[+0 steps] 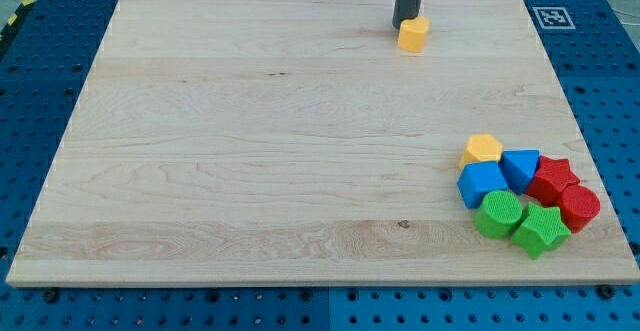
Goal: Slide heart to to top right of hexagon
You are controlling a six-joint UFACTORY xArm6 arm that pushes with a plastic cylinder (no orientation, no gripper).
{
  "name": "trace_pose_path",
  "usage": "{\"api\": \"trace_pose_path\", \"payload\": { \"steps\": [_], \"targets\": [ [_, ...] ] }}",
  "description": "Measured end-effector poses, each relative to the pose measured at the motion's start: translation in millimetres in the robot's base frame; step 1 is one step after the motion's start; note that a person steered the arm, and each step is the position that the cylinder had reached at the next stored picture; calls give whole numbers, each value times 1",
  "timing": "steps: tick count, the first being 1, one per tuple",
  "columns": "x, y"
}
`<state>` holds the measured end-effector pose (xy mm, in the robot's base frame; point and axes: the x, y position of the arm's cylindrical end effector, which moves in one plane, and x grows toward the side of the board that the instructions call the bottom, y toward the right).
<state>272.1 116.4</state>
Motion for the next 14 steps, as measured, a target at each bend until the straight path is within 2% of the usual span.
{"api": "trace_pose_path", "payload": {
  "steps": [2,6,7,9,11,12,13,14],
  "targets": [
    [9,31],
    [34,29],
    [23,1],
    [70,27],
    [97,66],
    [105,52],
    [100,14],
    [99,10]
  ]
}}
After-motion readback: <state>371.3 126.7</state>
